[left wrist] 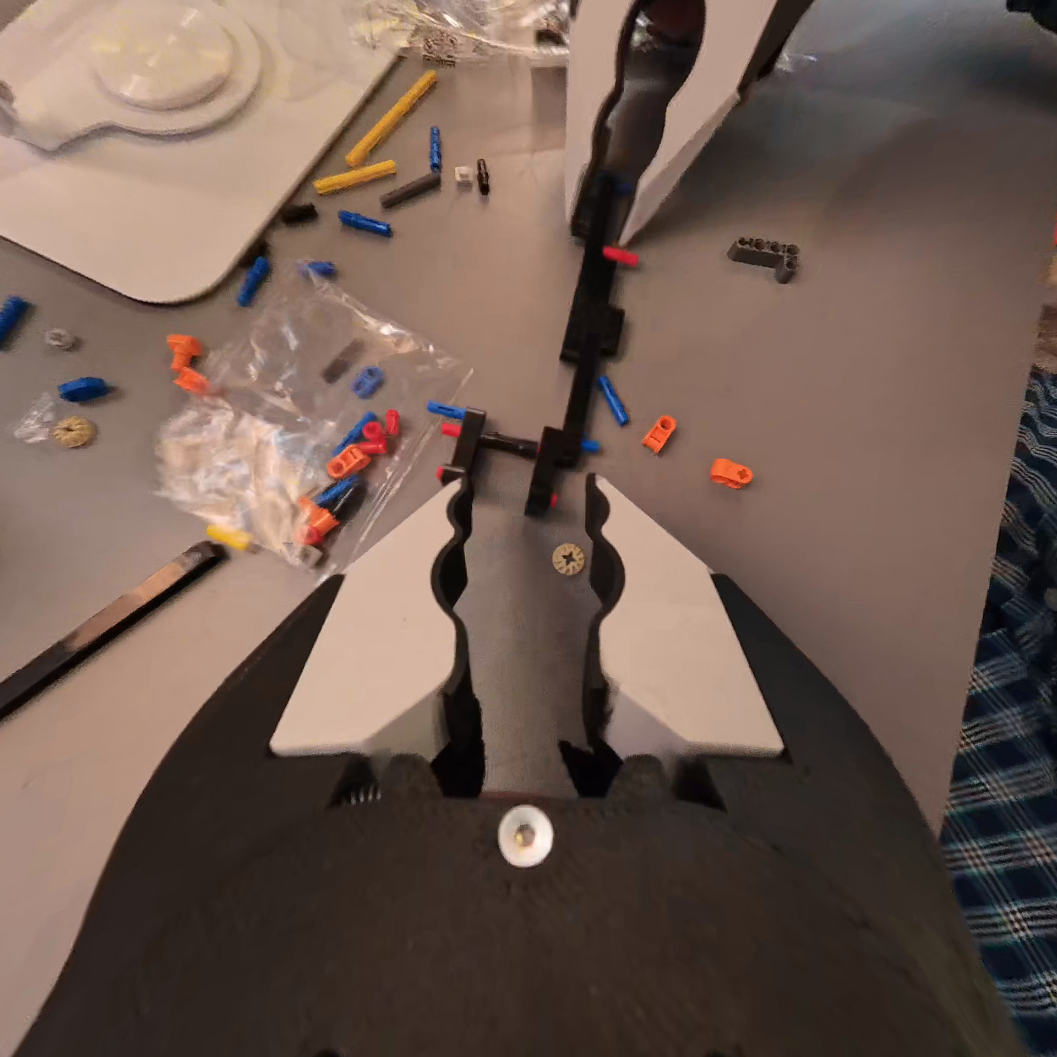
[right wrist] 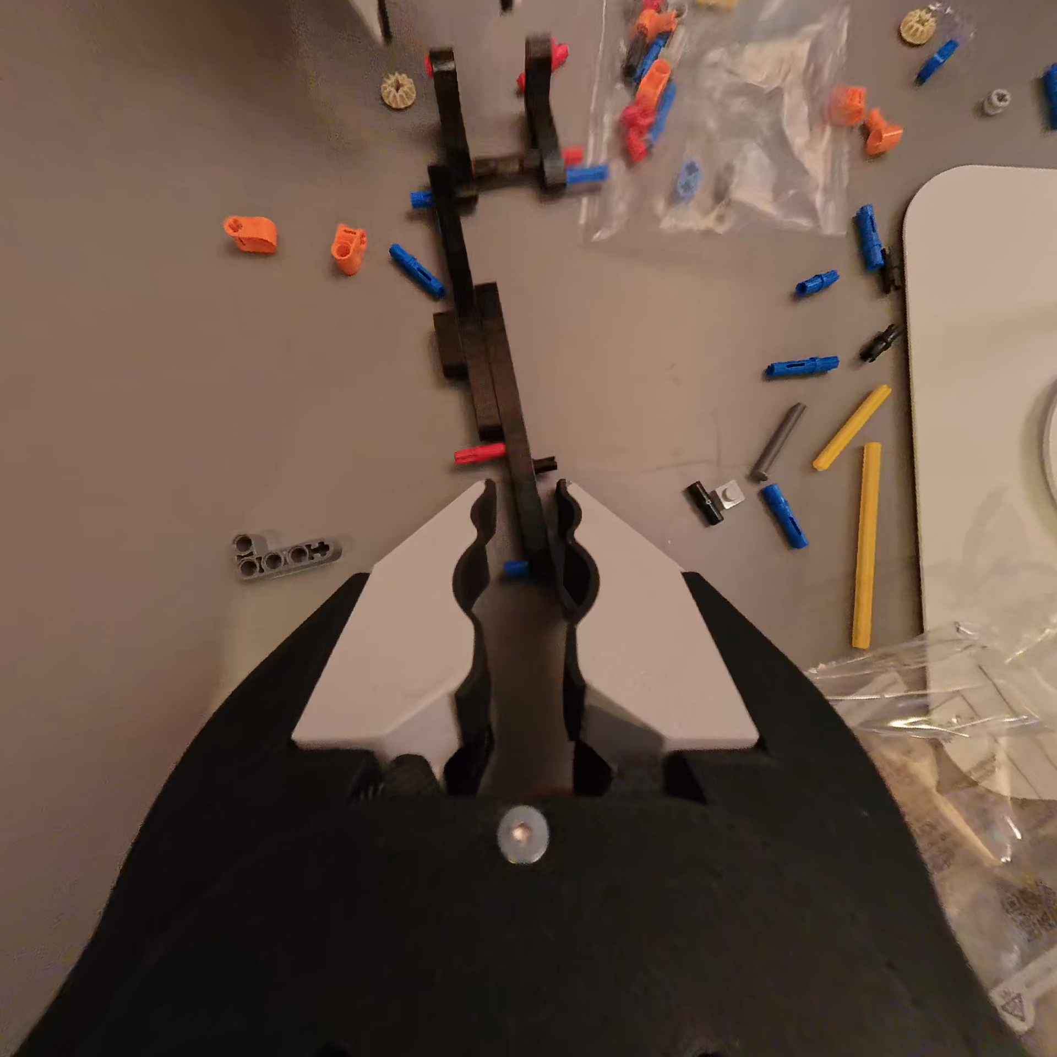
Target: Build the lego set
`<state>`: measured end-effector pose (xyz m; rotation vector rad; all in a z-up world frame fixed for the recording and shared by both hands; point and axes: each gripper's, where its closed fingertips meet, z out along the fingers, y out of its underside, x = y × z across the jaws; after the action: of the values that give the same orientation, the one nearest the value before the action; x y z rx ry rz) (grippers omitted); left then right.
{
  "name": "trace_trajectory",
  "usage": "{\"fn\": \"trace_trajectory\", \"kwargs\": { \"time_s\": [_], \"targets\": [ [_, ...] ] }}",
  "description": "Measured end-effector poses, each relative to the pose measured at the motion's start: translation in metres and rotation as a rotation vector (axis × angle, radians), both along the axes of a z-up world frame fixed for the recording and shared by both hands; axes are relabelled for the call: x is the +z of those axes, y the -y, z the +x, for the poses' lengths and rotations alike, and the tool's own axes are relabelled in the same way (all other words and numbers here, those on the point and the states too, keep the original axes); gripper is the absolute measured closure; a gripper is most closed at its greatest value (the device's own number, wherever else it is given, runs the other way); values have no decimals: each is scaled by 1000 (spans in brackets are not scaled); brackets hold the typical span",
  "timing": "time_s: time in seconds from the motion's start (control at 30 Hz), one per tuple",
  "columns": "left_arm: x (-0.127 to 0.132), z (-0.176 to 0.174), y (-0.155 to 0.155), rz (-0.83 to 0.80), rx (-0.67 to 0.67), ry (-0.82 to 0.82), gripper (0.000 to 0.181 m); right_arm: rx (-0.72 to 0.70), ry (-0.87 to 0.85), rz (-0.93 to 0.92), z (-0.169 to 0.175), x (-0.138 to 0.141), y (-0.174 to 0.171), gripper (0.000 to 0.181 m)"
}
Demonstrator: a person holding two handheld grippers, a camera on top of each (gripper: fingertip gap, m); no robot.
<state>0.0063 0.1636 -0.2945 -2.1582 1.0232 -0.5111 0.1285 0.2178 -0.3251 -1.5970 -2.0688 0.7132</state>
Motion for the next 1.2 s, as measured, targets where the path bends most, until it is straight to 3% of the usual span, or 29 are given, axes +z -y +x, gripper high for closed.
{"fn": "trace_trajectory", "kwargs": {
  "time_s": [0.03,0.13,0.27,0.37,0.5,0.67,1.2],
  "targets": [
    [8,0,-1,21,18,1,141,0,4,2,0,0,0,165],
    [23,5,1,24,23,-5,136,3,5,8,-1,0,2,166],
    [38,47,-4,53,-53,-7,146,-9,7,4,-1,0,3,160],
    [22,82,-13,48,-123,-81,151,-11,12,-16,0,1,7,146],
    [-12,99,-32,19,-131,-205,150,-10,-1,-29,0,2,11,148],
    [-30,103,-39,-9,-125,-262,167,-33,-16,-49,-4,1,11,154],
    [-32,104,-39,-50,-163,-260,168,-53,-44,-57,-6,1,10,154]
  ]
}}
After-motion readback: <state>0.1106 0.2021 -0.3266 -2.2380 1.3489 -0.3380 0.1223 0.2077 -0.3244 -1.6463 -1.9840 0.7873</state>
